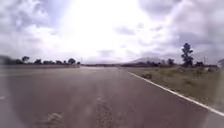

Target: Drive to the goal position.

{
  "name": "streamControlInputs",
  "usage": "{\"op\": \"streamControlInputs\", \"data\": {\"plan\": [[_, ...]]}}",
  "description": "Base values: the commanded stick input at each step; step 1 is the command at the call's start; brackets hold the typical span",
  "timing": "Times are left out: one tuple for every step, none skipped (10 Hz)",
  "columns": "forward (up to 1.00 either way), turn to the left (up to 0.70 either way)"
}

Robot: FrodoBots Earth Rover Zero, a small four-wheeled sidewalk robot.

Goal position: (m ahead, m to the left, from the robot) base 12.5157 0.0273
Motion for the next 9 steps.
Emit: {"op": "streamControlInputs", "data": {"plan": [[1.0, 0.0], [1.0, 0.0], [1.0, 0.0], [1.0, 0.0], [1.0, 0.0], [1.0, 0.0], [1.0, 0.0], [1.0, 0.0], [1.0, 0.0]]}}
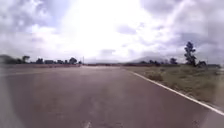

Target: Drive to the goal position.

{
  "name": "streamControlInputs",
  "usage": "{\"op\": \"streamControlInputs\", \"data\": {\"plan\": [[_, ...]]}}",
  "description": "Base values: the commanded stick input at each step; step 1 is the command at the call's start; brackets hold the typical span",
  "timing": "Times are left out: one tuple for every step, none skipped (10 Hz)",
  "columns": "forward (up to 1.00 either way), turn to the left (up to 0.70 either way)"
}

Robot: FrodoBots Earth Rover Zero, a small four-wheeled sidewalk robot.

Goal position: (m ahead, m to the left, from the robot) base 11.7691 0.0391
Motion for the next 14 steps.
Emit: {"op": "streamControlInputs", "data": {"plan": [[1.0, 0.0], [1.0, 0.0], [1.0, 0.0], [1.0, 0.0], [1.0, 0.0], [1.0, 0.0], [1.0, 0.0], [1.0, -0.4], [1.0, -0.4], [1.0, -0.4], [1.0, -0.4], [1.0, 0.0], [1.0, 0.0], [1.0, 0.0]]}}
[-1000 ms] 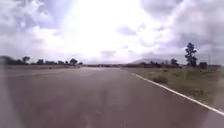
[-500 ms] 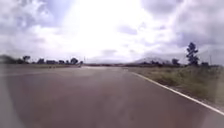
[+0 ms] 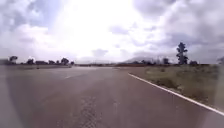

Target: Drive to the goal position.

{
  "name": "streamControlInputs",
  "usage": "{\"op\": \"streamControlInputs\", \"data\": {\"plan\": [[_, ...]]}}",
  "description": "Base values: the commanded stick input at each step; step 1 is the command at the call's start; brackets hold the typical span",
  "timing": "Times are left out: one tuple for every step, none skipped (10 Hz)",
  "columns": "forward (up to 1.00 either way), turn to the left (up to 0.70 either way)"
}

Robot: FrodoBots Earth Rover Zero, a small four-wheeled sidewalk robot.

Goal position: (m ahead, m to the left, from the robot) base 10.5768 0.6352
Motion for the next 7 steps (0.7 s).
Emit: {"op": "streamControlInputs", "data": {"plan": [[1.0, 0.0], [1.0, 0.0], [1.0, 0.0], [1.0, 0.0], [1.0, 0.0], [1.0, 0.0], [1.0, 0.0]]}}
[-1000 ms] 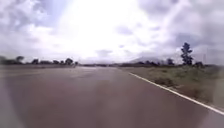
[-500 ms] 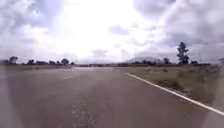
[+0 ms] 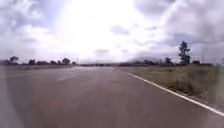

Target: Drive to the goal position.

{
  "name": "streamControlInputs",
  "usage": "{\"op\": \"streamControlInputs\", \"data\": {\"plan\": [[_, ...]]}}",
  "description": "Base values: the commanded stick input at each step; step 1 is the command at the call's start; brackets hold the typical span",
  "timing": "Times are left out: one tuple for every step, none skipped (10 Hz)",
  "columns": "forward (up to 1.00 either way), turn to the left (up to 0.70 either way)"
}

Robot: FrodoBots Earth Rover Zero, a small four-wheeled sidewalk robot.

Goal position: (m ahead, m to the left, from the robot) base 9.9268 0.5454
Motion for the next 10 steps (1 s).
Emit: {"op": "streamControlInputs", "data": {"plan": [[1.0, 0.0], [1.0, 0.0], [1.0, 0.0], [1.0, 0.0], [1.0, 0.0], [1.0, 0.0], [1.0, 0.0], [1.0, 0.0], [1.0, 0.0], [1.0, 0.0]]}}
